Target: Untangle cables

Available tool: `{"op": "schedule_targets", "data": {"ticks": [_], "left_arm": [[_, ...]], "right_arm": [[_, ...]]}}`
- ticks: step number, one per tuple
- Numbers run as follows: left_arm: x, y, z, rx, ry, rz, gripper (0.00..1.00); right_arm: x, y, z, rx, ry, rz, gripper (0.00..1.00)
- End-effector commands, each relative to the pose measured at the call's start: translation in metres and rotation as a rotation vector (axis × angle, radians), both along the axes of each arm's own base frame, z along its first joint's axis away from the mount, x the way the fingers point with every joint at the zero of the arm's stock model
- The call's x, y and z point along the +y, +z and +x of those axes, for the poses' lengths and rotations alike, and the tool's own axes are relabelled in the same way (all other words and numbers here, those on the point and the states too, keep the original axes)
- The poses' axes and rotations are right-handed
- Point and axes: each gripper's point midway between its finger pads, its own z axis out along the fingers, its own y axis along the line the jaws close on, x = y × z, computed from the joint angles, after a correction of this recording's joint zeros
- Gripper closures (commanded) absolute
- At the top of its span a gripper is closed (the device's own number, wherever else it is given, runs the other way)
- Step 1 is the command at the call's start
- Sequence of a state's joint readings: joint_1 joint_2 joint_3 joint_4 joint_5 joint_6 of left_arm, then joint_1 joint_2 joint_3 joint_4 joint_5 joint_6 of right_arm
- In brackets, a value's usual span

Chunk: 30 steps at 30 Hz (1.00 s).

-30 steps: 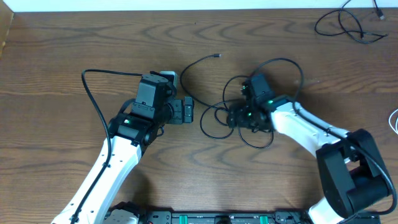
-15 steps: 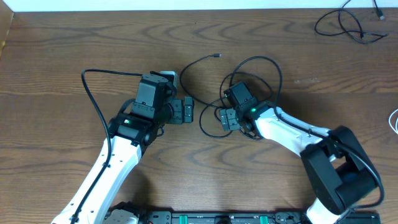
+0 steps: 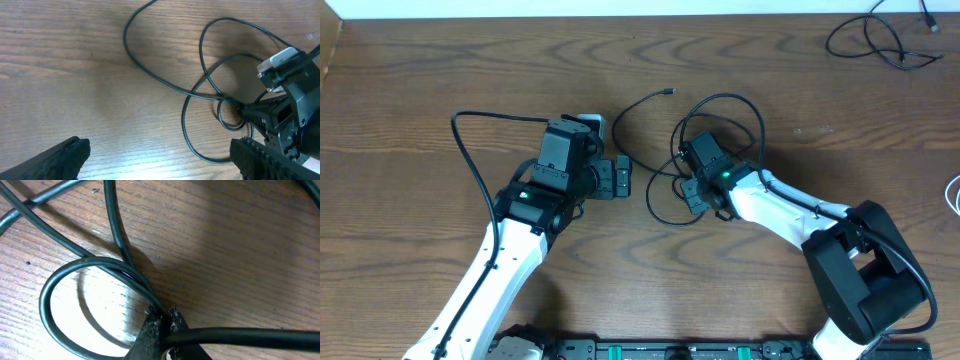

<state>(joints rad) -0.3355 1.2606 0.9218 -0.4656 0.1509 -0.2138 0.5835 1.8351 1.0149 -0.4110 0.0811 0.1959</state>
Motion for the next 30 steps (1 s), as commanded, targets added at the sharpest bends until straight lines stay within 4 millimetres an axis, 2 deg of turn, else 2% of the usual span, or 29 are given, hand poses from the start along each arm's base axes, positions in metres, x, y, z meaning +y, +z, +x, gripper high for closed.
{"op": "schedule_targets", "data": {"ticks": [1, 5, 7, 10, 16, 19, 22, 25, 28, 30], "left_arm": [[0.001, 0.004, 0.004, -0.004, 0.017, -0.004, 0.04], [0.001, 0.004, 0.004, -0.004, 0.017, -0.004, 0.03], [0.001, 0.004, 0.004, -0.004, 0.017, -0.004, 0.04], [0.001, 0.004, 0.004, -0.004, 0.017, -0.004, 0.04], [0.001, 0.004, 0.004, -0.004, 0.017, -0.004, 0.04], [0.001, 0.004, 0.004, -0.004, 0.017, -0.004, 0.03], [0.001, 0.004, 0.004, -0.004, 0.017, -0.004, 0.04], [0.001, 0.004, 0.004, -0.004, 0.017, -0.004, 0.03], [0.001, 0.004, 0.004, -0.004, 0.017, -0.004, 0.04], [0.001, 0.004, 0.004, -0.004, 0.017, -0.004, 0.04]], "right_arm": [[-0.028, -0.015, -0.005, 0.051, -0.033, -0.085, 0.99], [-0.074, 0.019, 0.018, -0.005, -0.18, -0.21, 0.99], [-0.098, 0.05, 0.032, -0.029, -0.248, -0.242, 0.99], [-0.114, 0.08, 0.045, -0.054, -0.297, -0.229, 0.99], [-0.142, 0.164, 0.069, -0.134, -0.39, -0.167, 0.99], [-0.153, 0.207, 0.073, -0.181, -0.413, -0.15, 0.99], [-0.163, 0.242, 0.07, -0.213, -0.439, -0.136, 0.99], [-0.164, 0.257, 0.067, -0.212, -0.444, -0.085, 0.99], [-0.148, 0.246, 0.061, -0.124, -0.405, 0.042, 0.99], [-0.149, 0.236, 0.057, -0.071, -0.424, 0.05, 0.99]]}}
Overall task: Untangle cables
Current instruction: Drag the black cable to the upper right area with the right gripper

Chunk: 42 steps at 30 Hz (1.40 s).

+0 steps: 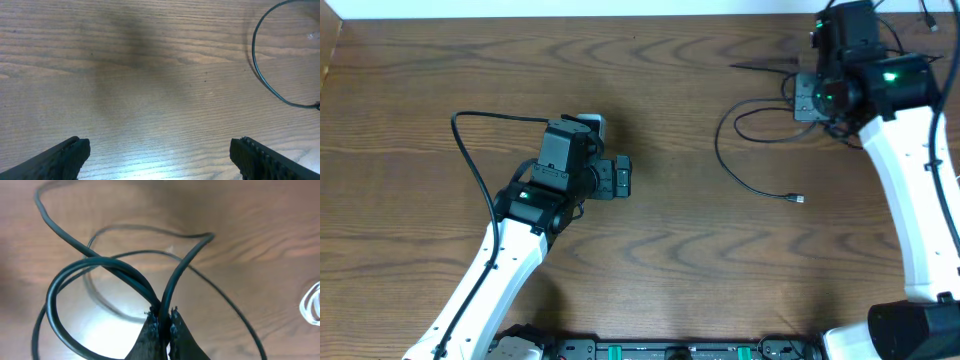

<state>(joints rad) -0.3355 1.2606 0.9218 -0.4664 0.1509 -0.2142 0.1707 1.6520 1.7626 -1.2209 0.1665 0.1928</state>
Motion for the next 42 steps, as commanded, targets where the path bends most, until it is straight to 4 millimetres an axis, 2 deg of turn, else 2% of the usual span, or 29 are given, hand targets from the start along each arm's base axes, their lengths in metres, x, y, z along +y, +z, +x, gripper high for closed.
{"op": "schedule_targets", "data": {"ticks": [1, 3, 6, 8, 13, 19, 20, 23, 25, 27, 30, 33, 42], "left_arm": [[0.001, 0.004, 0.004, -0.005, 0.017, -0.005, 0.04], [0.001, 0.004, 0.004, -0.005, 0.017, -0.005, 0.03], [0.001, 0.004, 0.004, -0.005, 0.017, -0.005, 0.03], [0.001, 0.004, 0.004, -0.005, 0.017, -0.005, 0.04], [0.001, 0.004, 0.004, -0.005, 0.017, -0.005, 0.04], [0.001, 0.004, 0.004, -0.005, 0.017, -0.005, 0.04], [0.001, 0.004, 0.004, -0.005, 0.017, -0.005, 0.04], [0.001, 0.004, 0.004, -0.005, 0.017, -0.005, 0.04], [0.001, 0.004, 0.004, -0.005, 0.016, -0.005, 0.04], [0.001, 0.004, 0.004, -0.005, 0.017, -0.005, 0.04], [0.001, 0.004, 0.004, -0.005, 0.017, -0.005, 0.04], [0.001, 0.004, 0.004, -0.005, 0.017, -0.005, 0.04], [0.001, 0.004, 0.004, -0.005, 0.017, -0.005, 0.04]], "right_arm": [[0.009, -0.015, -0.002, 0.061, 0.004, 0.086, 0.99], [0.008, -0.02, 0.007, 0.052, 0.012, 0.077, 0.99], [0.01, -0.011, 0.029, -0.04, 0.04, 0.072, 0.99], [0.007, 0.009, 0.058, -0.182, 0.029, 0.063, 0.99], [-0.002, 0.046, 0.094, -0.386, 0.026, 0.034, 0.99], [-0.026, 0.095, 0.106, -0.511, 0.028, -0.082, 0.99], [-0.034, 0.116, 0.106, -0.548, 0.029, -0.102, 0.99], [-0.051, 0.145, 0.104, -0.603, 0.018, -0.133, 0.99], [-0.064, 0.16, 0.103, -0.633, 0.008, -0.162, 0.99], [-0.077, 0.166, 0.101, -0.637, -0.011, -0.176, 0.99], [-0.091, 0.156, 0.096, -0.597, -0.023, -0.172, 0.99], [-0.093, 0.136, 0.095, -0.541, 0.024, -0.133, 0.99], [-0.063, 0.074, 0.087, -0.382, 0.191, 0.011, 0.99]]}}
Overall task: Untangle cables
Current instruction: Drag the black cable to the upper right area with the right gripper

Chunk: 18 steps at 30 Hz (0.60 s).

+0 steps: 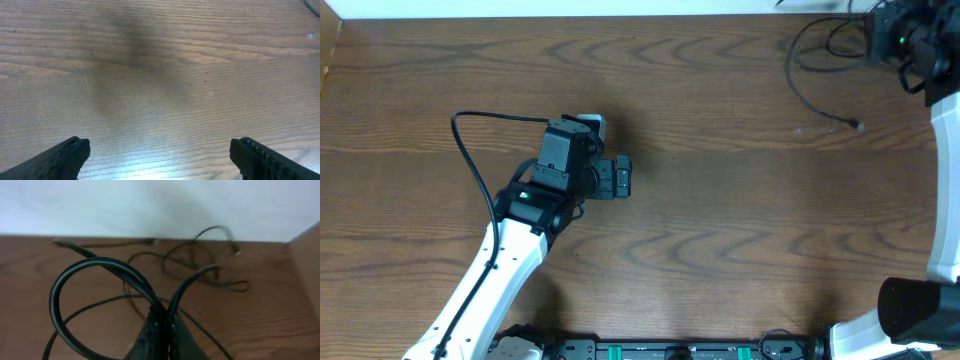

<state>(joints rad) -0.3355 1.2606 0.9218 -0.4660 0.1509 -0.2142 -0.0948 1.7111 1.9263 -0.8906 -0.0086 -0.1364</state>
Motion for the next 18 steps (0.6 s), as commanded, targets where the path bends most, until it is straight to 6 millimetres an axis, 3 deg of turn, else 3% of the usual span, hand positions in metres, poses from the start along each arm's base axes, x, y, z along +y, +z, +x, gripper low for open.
{"op": "schedule_targets", "data": {"ticks": [1, 11, 18], "left_arm": [[0.001, 0.004, 0.004, -0.005, 0.017, -0.004, 0.03], [0.001, 0.004, 0.004, -0.005, 0.017, -0.004, 0.03], [0.001, 0.004, 0.004, -0.005, 0.017, -0.004, 0.04]], "right_arm": [[0.019, -0.017, -0.001, 0.035, 0.108, 0.043, 0.99], [0.002, -0.054, -0.011, 0.133, 0.062, 0.052, 0.99], [-0.013, -0.111, -0.013, 0.197, 0.034, 0.061, 0.99]]}}
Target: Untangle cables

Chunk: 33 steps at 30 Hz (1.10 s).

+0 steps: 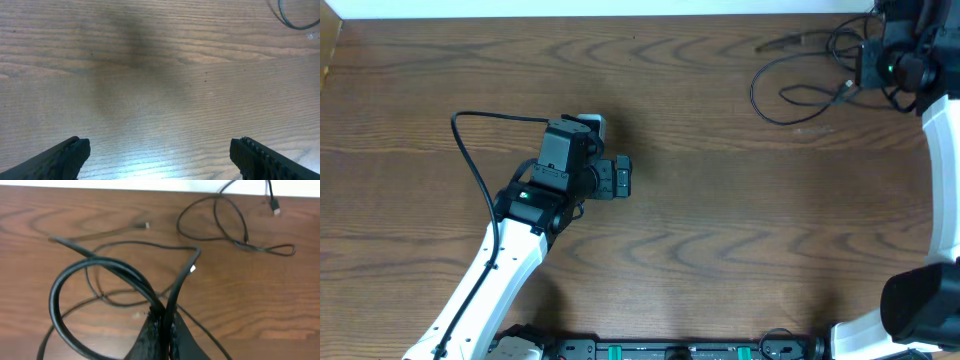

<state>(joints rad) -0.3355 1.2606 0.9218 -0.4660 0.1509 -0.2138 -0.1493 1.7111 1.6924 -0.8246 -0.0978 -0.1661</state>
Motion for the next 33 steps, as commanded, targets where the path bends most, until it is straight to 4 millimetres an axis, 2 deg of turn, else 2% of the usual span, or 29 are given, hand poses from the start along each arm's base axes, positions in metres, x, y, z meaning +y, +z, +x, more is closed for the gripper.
{"op": "schedule_targets", "data": {"ticks": [1, 4, 10, 11, 14, 18, 20, 26, 31, 33], "left_arm": [[0.001, 0.004, 0.004, -0.004, 0.017, -0.005, 0.04], [0.001, 0.004, 0.004, -0.004, 0.017, -0.005, 0.04], [0.001, 0.004, 0.004, -0.004, 0.017, -0.005, 0.03], [0.001, 0.004, 0.004, -0.004, 0.017, -0.005, 0.04], [0.001, 0.004, 0.004, -0.004, 0.017, -0.005, 0.03], [0.001, 0.004, 0.004, -0.004, 0.017, -0.005, 0.04], [0.001, 0.004, 0.004, -0.004, 0.017, -0.005, 0.04], [0.001, 0.004, 0.004, -0.004, 0.017, -0.005, 0.03], [0.001, 0.004, 0.004, -0.004, 0.017, -0.005, 0.04], [0.001, 0.004, 0.004, -0.004, 0.017, -0.005, 0.03]], "right_arm": [[-0.004, -0.035, -0.003, 0.042, 0.004, 0.0, 0.99], [-0.004, -0.067, -0.005, 0.061, 0.004, 0.004, 0.99], [-0.004, -0.112, -0.005, 0.03, 0.023, -0.019, 0.97], [-0.003, -0.124, -0.008, 0.033, 0.025, -0.016, 0.98], [0.013, -0.139, -0.014, 0.036, 0.097, 0.038, 0.99], [0.054, -0.142, -0.025, 0.009, 0.363, 0.13, 0.99], [0.067, -0.144, -0.031, 0.0, 0.441, 0.162, 0.99], [0.066, -0.147, -0.033, 0.002, 0.464, 0.137, 0.99], [0.042, -0.153, -0.025, 0.018, 0.382, 0.02, 0.99], [0.04, -0.156, -0.024, 0.02, 0.373, 0.01, 0.99]]}}
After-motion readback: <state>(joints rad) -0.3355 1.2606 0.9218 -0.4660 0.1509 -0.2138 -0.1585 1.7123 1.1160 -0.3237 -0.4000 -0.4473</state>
